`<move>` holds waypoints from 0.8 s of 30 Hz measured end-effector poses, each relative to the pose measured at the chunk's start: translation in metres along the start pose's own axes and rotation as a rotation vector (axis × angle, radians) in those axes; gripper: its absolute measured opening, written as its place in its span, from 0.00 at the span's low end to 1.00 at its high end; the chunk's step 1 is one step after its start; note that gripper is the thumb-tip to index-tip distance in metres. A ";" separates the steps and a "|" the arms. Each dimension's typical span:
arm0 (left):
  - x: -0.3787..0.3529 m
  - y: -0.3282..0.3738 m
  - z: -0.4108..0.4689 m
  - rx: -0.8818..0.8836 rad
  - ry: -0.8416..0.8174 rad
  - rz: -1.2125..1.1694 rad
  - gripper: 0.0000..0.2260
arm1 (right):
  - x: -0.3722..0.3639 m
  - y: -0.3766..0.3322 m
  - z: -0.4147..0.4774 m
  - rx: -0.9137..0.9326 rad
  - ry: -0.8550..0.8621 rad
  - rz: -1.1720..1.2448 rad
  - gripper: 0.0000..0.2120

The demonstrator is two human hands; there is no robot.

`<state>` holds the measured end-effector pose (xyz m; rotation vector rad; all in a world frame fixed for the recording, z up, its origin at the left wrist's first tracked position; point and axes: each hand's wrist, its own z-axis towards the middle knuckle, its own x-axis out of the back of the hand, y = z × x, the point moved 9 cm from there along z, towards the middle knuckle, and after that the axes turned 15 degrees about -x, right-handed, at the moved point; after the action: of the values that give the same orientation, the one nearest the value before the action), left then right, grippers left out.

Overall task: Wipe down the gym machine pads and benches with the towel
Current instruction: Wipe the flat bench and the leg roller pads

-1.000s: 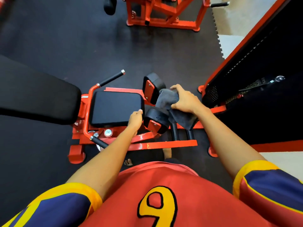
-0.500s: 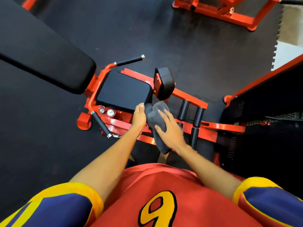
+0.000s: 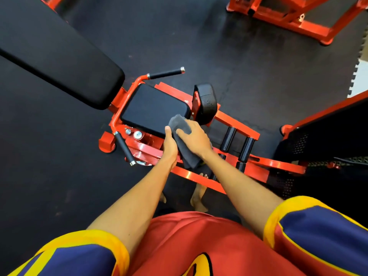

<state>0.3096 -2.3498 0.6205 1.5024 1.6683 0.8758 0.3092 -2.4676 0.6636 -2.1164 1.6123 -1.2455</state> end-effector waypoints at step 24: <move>0.002 -0.017 0.012 0.007 0.120 0.015 0.19 | -0.040 0.022 0.090 -0.106 -0.513 0.177 0.19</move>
<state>0.3113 -2.3493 0.5994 1.4942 1.7495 0.9853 0.3558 -2.4695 0.5744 -2.0682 1.6023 -0.5133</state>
